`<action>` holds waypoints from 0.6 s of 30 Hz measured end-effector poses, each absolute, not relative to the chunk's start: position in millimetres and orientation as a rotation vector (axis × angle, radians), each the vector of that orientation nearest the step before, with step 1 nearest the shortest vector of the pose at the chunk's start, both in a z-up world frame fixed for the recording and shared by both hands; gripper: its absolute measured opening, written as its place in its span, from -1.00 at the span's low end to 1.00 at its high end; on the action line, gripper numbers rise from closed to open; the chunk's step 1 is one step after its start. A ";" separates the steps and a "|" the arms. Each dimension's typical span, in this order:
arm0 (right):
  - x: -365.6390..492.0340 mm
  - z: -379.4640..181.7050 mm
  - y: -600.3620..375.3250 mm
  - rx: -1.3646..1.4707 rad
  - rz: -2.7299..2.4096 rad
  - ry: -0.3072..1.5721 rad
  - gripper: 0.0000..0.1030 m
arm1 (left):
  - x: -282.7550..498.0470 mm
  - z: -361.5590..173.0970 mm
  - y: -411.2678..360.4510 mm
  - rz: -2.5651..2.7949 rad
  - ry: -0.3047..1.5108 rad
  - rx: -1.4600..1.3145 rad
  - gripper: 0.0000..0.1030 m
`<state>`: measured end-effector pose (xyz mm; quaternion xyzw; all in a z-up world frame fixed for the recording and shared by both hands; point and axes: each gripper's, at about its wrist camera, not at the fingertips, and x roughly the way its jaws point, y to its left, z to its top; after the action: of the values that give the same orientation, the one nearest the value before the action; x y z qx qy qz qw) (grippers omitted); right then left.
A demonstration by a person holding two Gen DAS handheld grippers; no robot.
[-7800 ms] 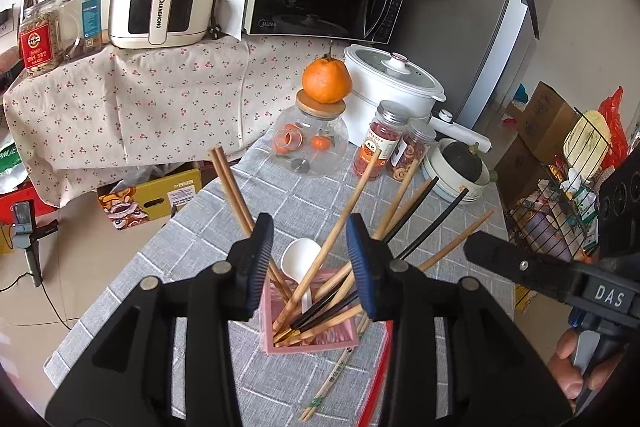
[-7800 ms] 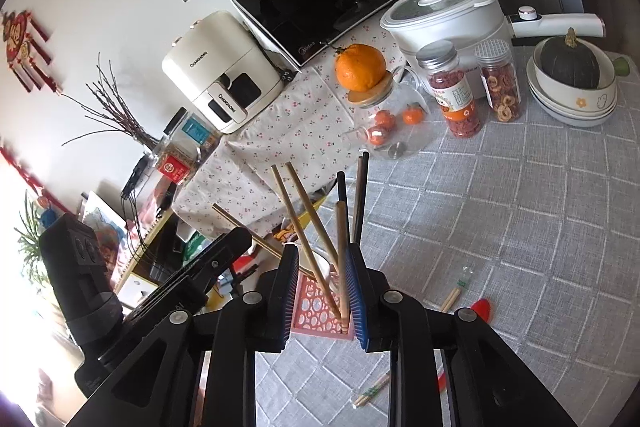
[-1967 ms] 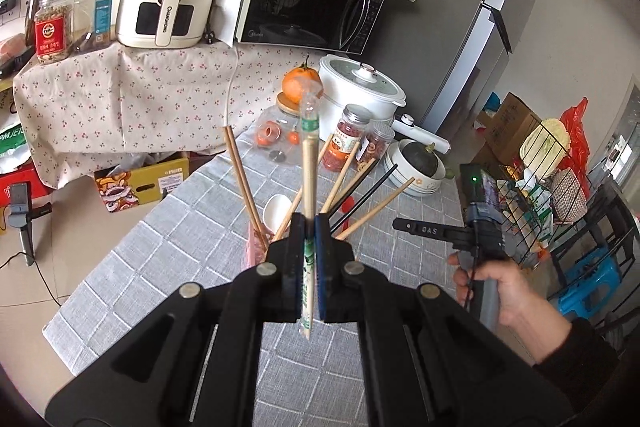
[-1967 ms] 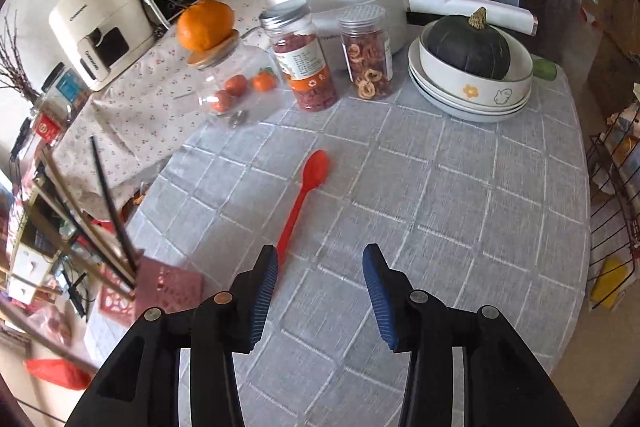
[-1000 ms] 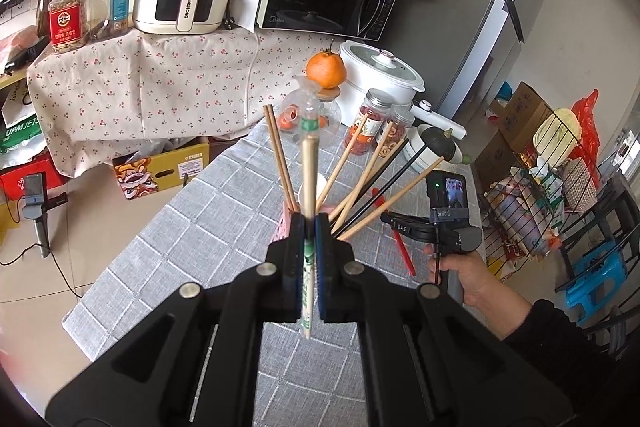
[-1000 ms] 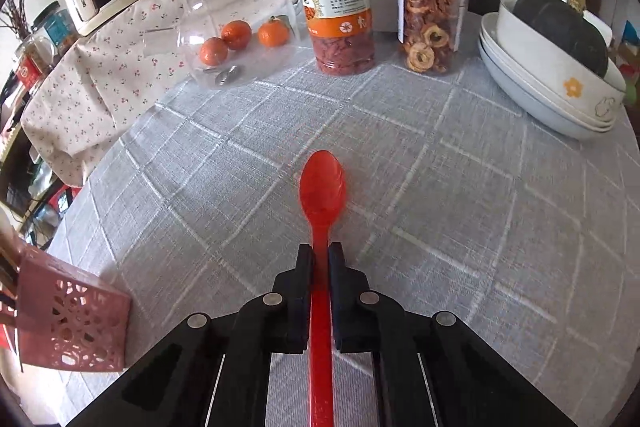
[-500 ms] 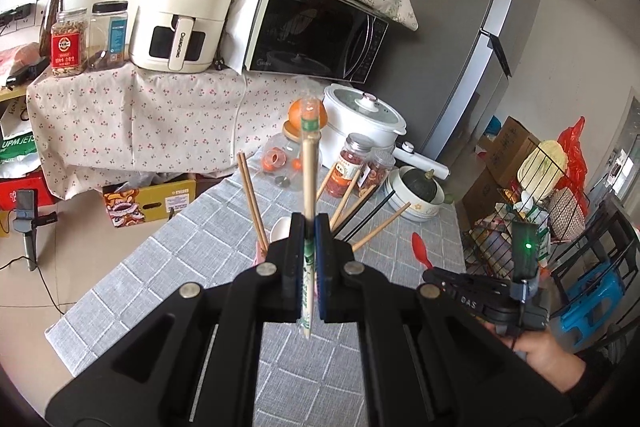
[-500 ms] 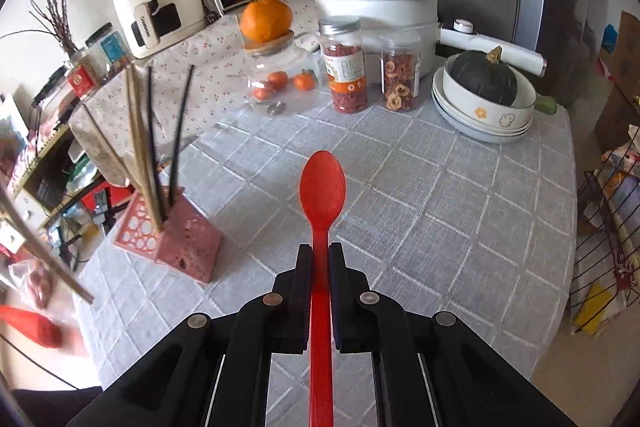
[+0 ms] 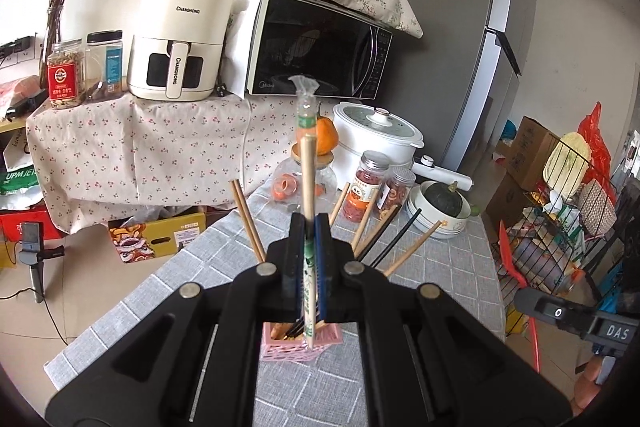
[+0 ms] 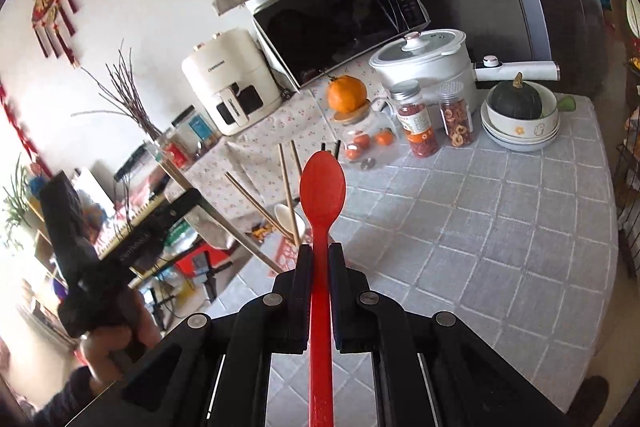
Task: Organize utensils
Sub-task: 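Lower the wrapped chopsticks into the basket with left while right carries the red spoon over, then lower the red spoon into the basket and open the right gripper while the left gripper opens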
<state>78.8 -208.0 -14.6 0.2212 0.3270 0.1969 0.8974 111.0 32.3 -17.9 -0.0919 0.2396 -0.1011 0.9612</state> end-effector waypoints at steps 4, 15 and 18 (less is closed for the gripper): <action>82.1 -10.1 -198.4 0.480 0.410 0.625 -0.85 | 114.3 -25.8 22.2 -0.173 0.426 -0.093 -0.88; 99.4 -6.1 -165.7 0.508 0.400 0.537 -0.85 | 131.8 -34.2 26.6 -0.201 0.455 -0.096 -0.88; 103.7 -10.6 -163.8 0.552 0.376 0.513 -0.85 | 137.6 -42.5 27.8 -0.233 0.524 -0.111 -0.88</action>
<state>103.7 -163.8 -10.6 0.2677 0.2491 0.1826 0.9126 137.6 27.8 -42.5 -0.0547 0.2581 -0.1150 0.9577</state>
